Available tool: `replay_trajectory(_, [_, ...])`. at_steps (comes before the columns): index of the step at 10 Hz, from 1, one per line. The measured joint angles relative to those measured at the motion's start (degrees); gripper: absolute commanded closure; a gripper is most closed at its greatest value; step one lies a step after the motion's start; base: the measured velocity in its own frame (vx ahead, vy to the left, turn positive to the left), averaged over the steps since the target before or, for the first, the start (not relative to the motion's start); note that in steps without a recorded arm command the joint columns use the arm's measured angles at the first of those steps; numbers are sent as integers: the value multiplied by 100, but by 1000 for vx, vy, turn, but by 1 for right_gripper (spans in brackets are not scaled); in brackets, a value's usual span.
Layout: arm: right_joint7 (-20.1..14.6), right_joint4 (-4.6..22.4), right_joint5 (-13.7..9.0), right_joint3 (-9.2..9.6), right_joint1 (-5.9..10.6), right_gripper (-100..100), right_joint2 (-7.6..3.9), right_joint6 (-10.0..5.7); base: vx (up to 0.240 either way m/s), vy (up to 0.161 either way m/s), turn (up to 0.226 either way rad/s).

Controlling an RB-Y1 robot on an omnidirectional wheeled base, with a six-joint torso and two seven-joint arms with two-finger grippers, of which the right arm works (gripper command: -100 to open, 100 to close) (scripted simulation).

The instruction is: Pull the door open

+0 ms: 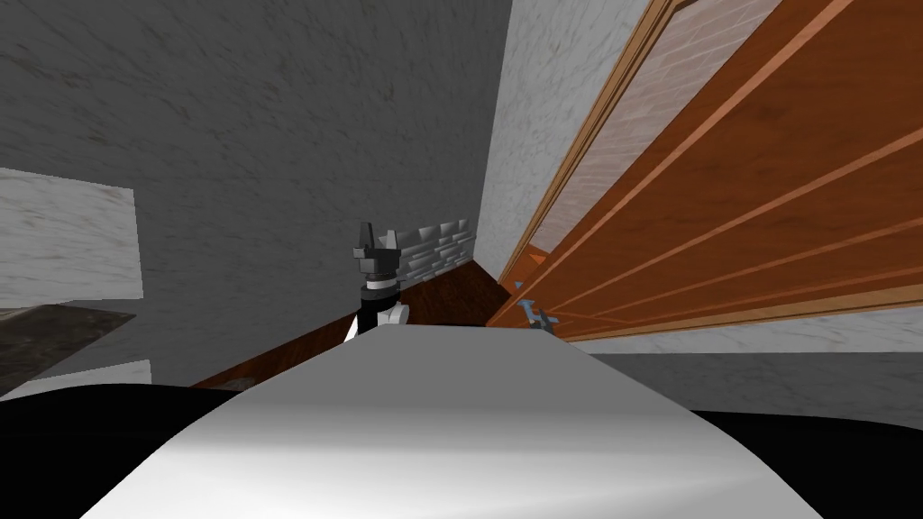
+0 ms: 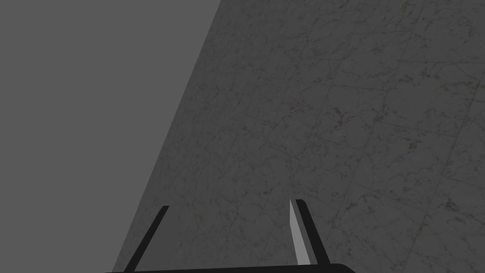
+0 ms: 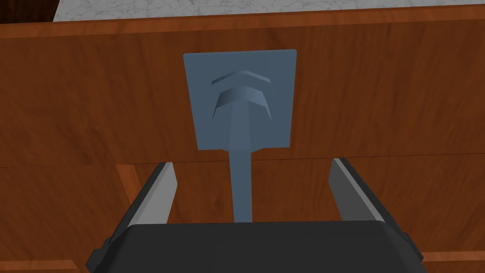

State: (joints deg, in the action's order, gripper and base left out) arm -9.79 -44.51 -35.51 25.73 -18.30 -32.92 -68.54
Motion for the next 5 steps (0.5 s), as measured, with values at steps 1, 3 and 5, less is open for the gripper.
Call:
replay_trajectory(1, [-12, 17, 1, -1, 8, 100, 3, -8, 0, 0, 0])
replay_trajectory(3, [-1, 12, 1, 8, -8, 100, 7, 18, -3, 0, 1])
replay_trajectory(5, [-1, 5, 3, 9, -5, 100, 7, 14, 0, 0, 0])
